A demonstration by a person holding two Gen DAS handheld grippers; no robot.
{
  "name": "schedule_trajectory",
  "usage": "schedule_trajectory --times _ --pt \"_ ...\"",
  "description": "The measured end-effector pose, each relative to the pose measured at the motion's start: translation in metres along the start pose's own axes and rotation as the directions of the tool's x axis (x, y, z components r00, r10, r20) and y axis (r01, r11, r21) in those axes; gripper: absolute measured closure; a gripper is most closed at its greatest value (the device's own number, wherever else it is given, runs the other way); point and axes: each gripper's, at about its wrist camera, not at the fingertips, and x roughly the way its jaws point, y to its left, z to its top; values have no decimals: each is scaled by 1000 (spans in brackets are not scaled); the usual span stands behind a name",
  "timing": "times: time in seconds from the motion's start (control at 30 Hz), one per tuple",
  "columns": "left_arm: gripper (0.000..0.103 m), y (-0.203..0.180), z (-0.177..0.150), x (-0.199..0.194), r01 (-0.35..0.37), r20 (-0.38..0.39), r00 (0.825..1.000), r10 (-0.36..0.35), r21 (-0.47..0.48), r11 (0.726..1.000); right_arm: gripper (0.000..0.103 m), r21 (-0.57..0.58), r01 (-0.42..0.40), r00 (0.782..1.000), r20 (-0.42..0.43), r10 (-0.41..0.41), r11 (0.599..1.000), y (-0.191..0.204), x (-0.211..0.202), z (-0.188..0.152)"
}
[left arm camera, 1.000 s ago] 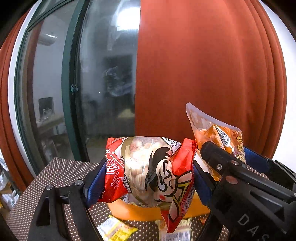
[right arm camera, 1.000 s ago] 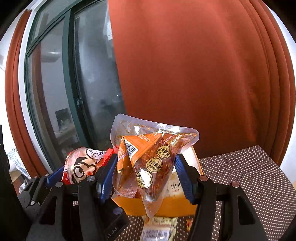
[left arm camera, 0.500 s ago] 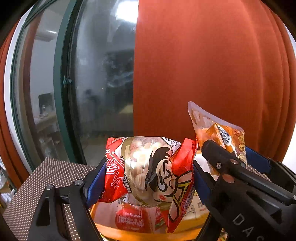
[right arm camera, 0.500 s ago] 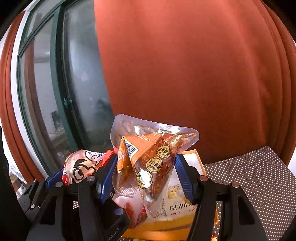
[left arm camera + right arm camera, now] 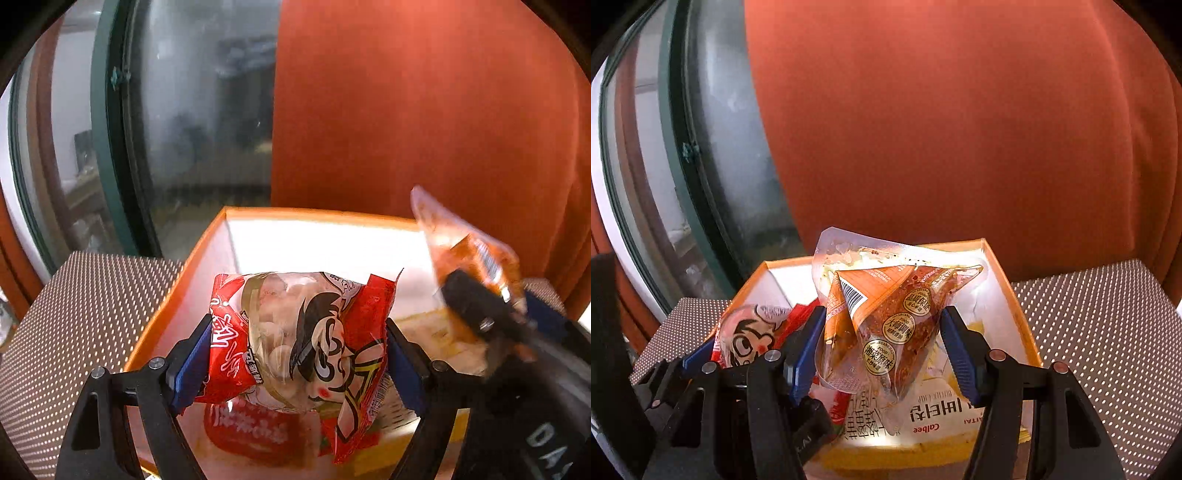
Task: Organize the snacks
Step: 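Lower both bags into the orange box and open both tools, then withdraw both tools from the box back toward the table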
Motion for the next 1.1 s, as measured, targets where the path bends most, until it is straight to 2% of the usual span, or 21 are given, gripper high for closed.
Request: schedule_trajectory --times 0.07,0.2,0.37,0.6,0.7,0.83,0.93,1.1 --pt "17 -4 0 12 -22 -79 997 23 22 1000 39 7 3 1000 -24 -3 1000 3 10 0" --pt "15 -8 -2 24 39 -181 983 -35 21 999 39 9 -2 999 -45 2 1000 14 21 -3" --pt "14 -8 5 13 6 -165 986 2 49 999 39 -1 -4 998 -68 4 1000 24 31 -2" --pt "13 11 21 8 3 -126 992 2 38 999 37 44 -70 993 -97 74 997 42 46 7" --pt "13 23 22 5 -23 -104 994 25 23 999 33 55 -92 989 -109 98 994 45 48 7" --pt "13 35 24 8 -33 -120 992 33 4 999 29 52 -84 987 -133 91 995 48 54 4" --pt "13 41 24 14 -43 -111 993 43 1 999 17 26 -91 984 -149 93 996 51 56 3" --pt "13 38 25 9 -31 -105 994 33 17 999 13 -7 -99 982 -162 96 995 52 53 3"
